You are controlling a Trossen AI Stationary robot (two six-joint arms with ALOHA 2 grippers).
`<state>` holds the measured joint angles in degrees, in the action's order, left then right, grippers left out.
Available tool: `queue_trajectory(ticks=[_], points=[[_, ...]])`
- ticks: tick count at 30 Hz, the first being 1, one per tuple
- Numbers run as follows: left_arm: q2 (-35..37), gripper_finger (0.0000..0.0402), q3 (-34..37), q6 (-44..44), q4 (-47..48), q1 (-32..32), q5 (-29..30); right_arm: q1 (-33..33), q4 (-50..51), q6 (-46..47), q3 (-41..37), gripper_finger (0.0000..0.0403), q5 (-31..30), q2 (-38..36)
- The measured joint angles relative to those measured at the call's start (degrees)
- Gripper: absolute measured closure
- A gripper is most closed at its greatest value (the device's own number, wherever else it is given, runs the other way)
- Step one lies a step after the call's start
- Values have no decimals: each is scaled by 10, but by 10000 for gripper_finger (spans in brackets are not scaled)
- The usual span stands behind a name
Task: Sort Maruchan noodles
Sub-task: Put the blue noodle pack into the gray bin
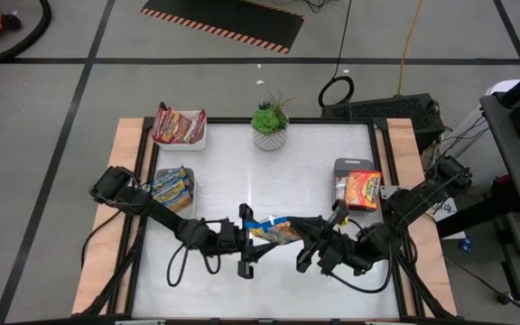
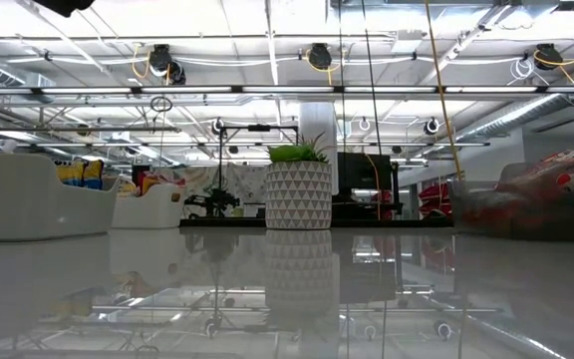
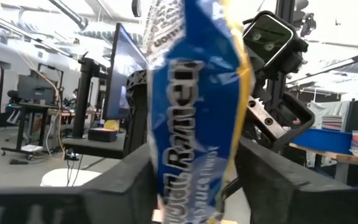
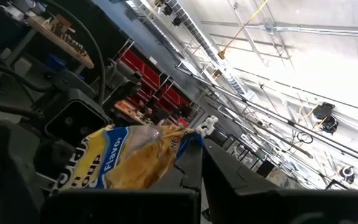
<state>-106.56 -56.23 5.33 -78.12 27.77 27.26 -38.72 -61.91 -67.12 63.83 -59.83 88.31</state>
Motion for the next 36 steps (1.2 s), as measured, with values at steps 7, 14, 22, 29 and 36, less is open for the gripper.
queue_trajectory(ticks=[7, 14, 22, 29, 36], points=[[0, 287, 0, 16, 12, 0, -4, 0, 0, 0, 0, 403, 0, 0], [0, 287, 0, 19, 12, 0, -5, 0, 0, 0, 0, 403, 0, 0], [0, 276, 0, 33, 30, 0, -6, 0, 1, -3, 0, 403, -2, 0], [35, 273, 5, 38, 116, 2, 9, -2, 20, 4, 0, 387, -20, 0], [101, 272, 6, 60, 264, 10, 31, -7, 12, 11, 0, 311, -46, -2]])
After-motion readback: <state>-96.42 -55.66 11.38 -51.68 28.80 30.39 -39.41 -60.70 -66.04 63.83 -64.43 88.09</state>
